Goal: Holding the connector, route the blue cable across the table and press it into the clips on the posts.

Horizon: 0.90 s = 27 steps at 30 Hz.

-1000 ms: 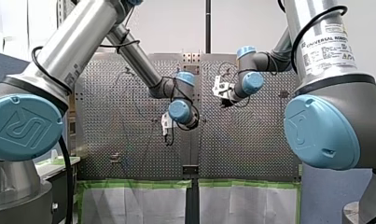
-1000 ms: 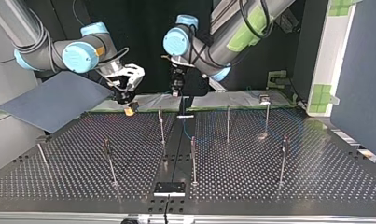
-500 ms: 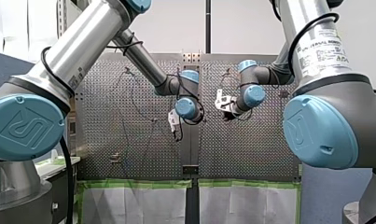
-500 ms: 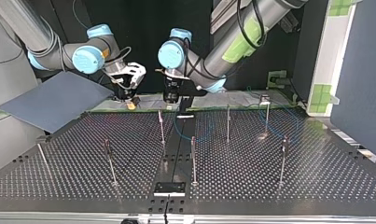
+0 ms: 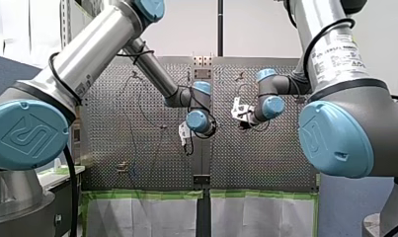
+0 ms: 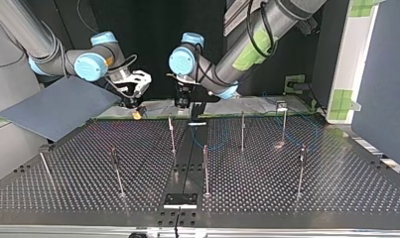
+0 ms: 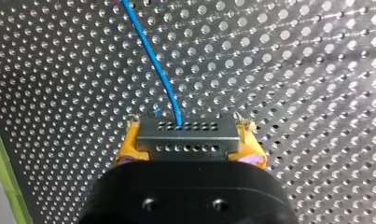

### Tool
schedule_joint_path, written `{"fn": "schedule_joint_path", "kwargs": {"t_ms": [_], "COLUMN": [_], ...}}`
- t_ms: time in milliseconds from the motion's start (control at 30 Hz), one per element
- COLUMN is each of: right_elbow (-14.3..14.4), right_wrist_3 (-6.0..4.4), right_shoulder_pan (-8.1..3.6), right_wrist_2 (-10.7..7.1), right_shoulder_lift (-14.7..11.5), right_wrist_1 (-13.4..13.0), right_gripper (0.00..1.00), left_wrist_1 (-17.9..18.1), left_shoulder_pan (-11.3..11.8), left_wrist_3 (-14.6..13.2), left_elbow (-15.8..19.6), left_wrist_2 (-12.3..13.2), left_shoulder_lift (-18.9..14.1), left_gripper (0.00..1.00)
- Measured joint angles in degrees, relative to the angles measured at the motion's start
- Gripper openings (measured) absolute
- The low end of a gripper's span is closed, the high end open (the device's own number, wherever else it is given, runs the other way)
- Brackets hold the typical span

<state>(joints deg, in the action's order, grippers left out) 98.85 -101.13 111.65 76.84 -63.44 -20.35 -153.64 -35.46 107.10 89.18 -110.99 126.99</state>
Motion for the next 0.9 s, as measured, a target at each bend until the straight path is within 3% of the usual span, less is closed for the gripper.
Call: {"fn": "schedule_joint_path", "kwargs": {"t_ms": [500,900], "right_elbow": [-2.2,-4.5], "right_wrist_3": [-0.21,-0.31], "right_shoulder_pan": [-1.44,-2.24], "right_wrist_2": [-1.27,-2.07], "right_shoulder_lift": [2.8,3.8], "right_wrist_1": [-0.2,-0.1], "right_gripper": [0.00,0.00], "left_wrist_1": [-0.3,-1.8], "left_shoulder_pan": [1.6,4.1], "left_wrist_3": [-0.1,-0.3], "left_elbow": [-2.6,-8.1], "left_wrist_2": [0.7,1.5], "left_shoulder_lift": [2.1,4.2], "left_gripper": [0.00,0.00]}}
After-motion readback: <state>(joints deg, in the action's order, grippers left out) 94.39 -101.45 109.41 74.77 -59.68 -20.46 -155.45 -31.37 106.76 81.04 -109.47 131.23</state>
